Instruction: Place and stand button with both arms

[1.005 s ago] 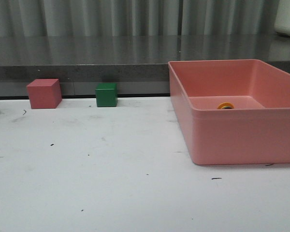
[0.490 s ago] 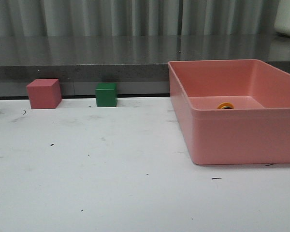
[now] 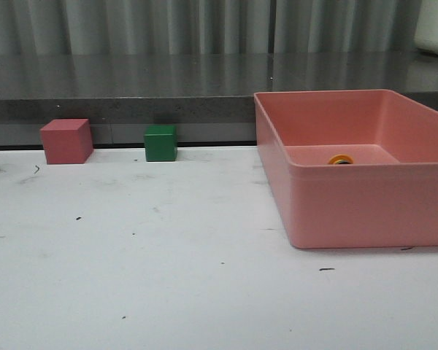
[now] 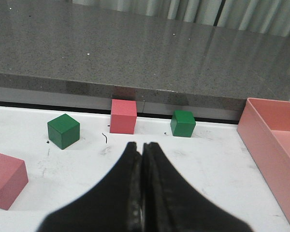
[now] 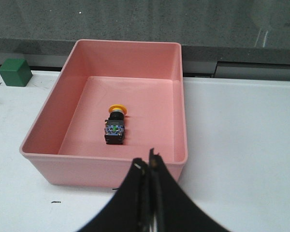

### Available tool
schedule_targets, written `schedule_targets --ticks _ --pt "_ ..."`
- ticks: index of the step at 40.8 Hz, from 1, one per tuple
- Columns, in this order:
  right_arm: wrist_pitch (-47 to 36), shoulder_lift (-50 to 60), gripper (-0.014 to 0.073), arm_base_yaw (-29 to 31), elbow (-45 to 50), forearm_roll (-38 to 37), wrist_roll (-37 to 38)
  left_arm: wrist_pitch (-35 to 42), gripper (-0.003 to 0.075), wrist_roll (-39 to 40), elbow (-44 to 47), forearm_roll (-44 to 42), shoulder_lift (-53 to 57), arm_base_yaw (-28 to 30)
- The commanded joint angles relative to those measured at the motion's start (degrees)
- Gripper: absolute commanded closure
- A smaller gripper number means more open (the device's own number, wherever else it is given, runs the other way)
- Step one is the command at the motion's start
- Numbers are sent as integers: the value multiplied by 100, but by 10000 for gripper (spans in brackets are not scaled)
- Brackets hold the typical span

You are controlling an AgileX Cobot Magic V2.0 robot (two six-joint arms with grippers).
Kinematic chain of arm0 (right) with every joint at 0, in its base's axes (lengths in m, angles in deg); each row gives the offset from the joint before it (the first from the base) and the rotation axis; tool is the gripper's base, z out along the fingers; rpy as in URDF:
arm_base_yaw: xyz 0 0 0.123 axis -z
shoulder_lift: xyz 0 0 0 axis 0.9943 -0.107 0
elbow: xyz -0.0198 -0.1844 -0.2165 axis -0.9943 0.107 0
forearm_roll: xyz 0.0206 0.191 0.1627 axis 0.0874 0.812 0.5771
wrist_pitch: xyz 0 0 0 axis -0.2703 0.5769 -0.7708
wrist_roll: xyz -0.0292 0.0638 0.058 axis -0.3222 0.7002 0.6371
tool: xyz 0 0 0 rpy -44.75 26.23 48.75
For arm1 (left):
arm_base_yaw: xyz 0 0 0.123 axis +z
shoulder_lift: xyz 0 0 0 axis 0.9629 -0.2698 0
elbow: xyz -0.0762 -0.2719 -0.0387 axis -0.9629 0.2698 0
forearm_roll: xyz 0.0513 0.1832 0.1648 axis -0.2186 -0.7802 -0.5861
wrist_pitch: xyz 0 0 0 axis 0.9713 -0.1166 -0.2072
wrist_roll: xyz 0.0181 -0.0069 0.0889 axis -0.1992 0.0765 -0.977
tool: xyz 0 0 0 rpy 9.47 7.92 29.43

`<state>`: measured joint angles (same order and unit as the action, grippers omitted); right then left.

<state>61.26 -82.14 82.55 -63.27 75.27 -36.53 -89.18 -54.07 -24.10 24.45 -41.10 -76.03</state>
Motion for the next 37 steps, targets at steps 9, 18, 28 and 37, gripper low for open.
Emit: schedule_targets --ticks 9,18,28,37 --pt "-366 -81 267 1 -186 -63 -51 570 604 48 -145 -490 -77 -1" --pt "-346 -81 -27 1 -186 -63 -51 488 103 48 -145 -809 -77 -1" --pt "-346 -81 -20 1 -186 -63 -51 489 70 48 -145 -797 -77 -1" --pt "-434 -81 -20 1 -186 -63 -51 489 70 48 -145 -797 -77 -1"
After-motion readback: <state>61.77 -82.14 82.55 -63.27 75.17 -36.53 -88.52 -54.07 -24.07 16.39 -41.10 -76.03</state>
